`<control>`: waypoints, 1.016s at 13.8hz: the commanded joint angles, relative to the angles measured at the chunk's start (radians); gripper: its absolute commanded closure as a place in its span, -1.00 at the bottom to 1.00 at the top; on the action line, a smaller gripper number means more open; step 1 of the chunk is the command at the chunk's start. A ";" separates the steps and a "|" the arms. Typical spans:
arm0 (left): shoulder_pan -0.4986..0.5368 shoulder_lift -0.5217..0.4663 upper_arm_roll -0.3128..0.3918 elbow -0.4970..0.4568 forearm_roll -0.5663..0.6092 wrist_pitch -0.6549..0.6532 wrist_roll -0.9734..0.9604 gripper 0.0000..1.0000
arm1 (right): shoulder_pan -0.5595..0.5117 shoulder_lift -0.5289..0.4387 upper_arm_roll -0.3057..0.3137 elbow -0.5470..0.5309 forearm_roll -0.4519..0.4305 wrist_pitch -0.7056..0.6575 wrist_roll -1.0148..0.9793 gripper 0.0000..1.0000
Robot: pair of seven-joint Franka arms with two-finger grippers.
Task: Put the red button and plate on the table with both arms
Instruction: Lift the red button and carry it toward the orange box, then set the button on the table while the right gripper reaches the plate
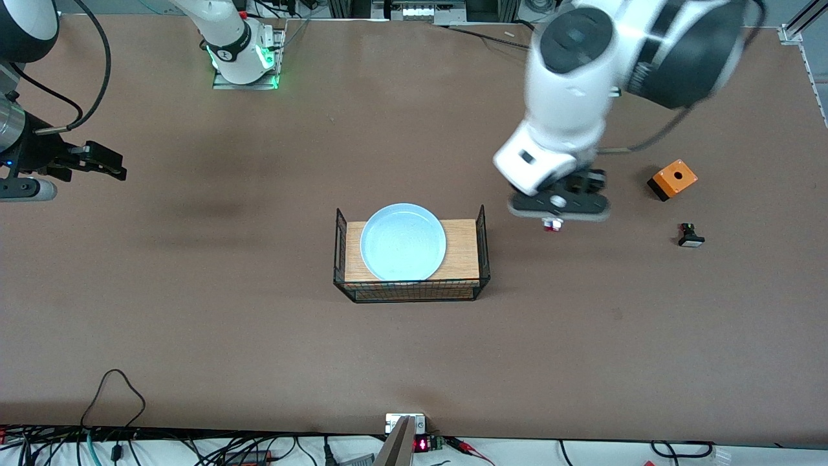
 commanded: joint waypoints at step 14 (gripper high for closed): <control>0.530 -0.019 -0.030 -0.957 -0.063 1.129 0.514 0.85 | 0.513 0.184 0.013 0.029 0.184 0.288 1.218 -1.00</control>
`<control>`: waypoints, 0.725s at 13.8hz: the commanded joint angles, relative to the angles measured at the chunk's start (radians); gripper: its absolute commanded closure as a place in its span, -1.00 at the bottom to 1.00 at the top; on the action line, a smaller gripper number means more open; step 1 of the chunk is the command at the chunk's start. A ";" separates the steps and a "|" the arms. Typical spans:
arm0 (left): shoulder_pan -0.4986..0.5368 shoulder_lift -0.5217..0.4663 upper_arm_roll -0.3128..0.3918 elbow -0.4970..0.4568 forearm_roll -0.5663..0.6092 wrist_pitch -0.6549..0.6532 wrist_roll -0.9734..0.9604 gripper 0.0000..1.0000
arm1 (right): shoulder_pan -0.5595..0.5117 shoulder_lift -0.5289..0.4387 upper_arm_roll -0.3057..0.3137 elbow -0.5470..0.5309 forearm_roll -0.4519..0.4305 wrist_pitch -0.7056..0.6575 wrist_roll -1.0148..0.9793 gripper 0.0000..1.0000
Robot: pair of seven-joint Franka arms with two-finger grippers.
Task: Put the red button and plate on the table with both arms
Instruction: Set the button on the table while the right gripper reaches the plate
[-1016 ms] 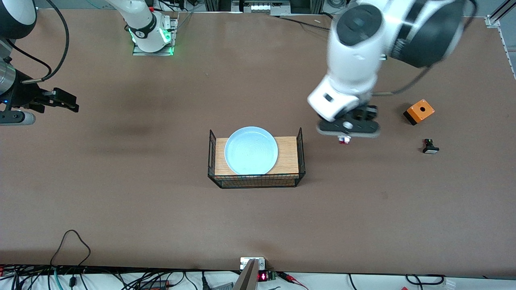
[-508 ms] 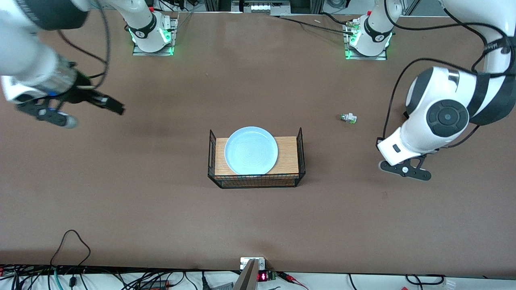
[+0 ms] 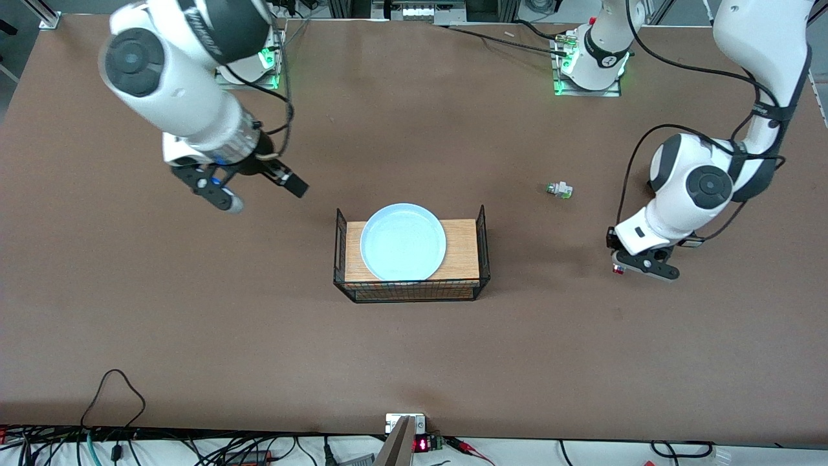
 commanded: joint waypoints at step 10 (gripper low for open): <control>0.068 -0.020 -0.023 -0.070 -0.013 0.112 0.033 -1.00 | 0.150 0.244 -0.010 0.032 0.009 0.199 0.397 -1.00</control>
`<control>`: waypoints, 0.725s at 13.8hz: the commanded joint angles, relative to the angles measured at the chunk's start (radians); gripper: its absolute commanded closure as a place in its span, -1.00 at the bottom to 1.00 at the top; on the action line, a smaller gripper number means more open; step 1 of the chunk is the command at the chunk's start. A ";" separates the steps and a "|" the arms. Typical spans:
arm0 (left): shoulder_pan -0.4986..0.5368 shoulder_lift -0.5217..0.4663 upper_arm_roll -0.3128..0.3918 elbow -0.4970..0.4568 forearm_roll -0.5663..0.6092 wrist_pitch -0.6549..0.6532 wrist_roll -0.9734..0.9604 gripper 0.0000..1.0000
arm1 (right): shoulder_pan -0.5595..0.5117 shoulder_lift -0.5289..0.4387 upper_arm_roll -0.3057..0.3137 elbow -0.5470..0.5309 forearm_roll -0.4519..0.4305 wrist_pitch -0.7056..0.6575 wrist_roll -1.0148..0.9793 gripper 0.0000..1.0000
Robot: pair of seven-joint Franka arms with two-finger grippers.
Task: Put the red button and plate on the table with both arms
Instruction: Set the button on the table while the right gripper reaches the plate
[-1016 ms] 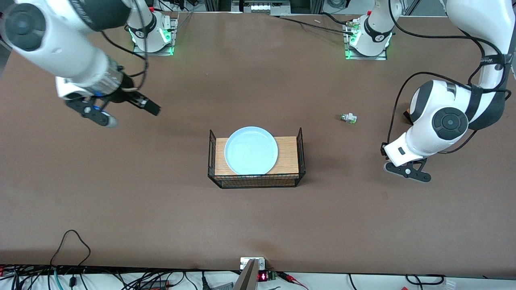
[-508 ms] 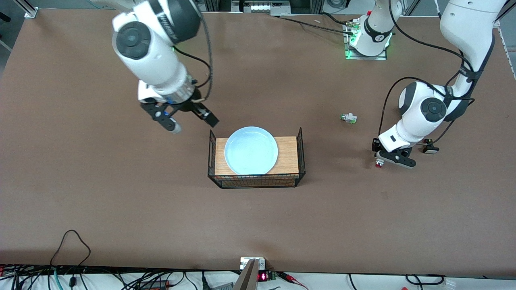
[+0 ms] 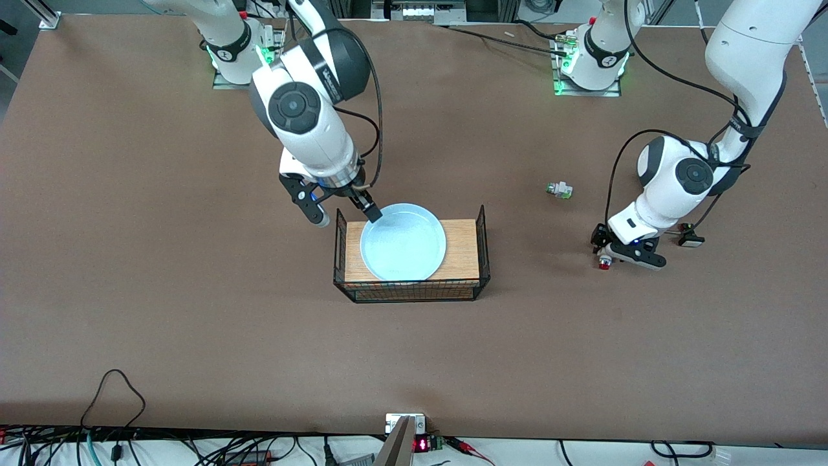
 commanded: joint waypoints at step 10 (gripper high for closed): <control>0.007 -0.176 -0.179 0.594 -0.074 -1.175 -0.038 -1.00 | 0.041 0.090 -0.010 0.036 0.003 0.127 0.074 0.71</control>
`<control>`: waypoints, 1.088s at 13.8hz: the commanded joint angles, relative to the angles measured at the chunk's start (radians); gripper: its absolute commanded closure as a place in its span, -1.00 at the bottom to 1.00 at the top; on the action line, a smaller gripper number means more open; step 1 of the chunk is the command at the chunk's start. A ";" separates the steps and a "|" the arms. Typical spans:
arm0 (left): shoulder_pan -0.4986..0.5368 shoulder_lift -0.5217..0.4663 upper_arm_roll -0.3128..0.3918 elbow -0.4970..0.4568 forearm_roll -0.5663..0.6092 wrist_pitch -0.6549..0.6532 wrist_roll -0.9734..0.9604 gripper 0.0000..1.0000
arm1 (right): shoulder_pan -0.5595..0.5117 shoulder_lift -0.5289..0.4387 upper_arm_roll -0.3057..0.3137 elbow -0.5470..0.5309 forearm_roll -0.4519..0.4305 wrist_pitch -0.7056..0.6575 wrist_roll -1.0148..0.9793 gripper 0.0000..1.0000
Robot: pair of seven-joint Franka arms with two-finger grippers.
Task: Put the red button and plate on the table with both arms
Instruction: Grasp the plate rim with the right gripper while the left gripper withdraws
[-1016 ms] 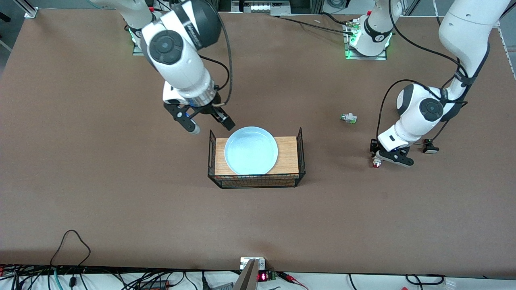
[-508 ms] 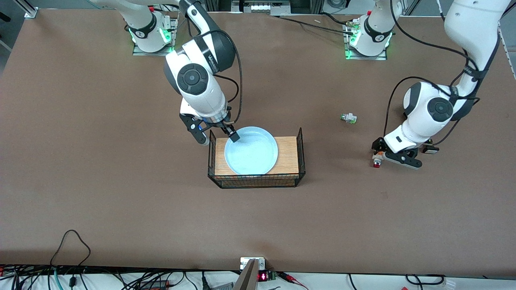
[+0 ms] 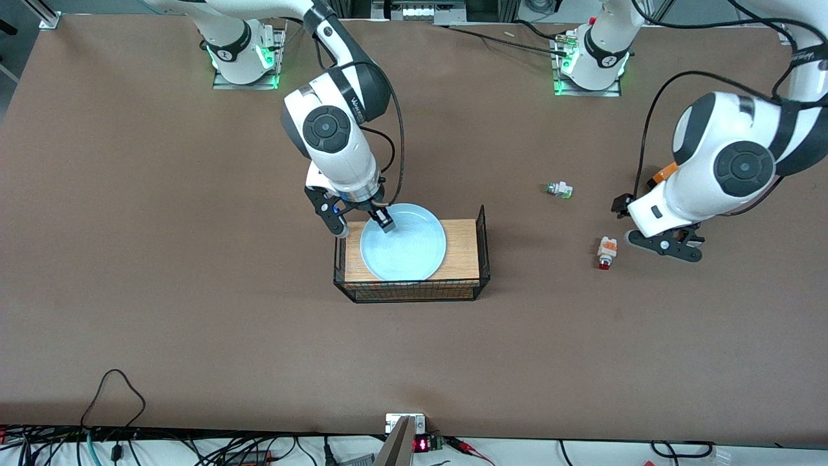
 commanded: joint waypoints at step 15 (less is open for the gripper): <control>-0.397 -0.311 0.507 -0.026 -0.186 0.002 -0.036 -1.00 | 0.010 -0.162 0.005 0.106 0.066 -0.306 -0.088 1.00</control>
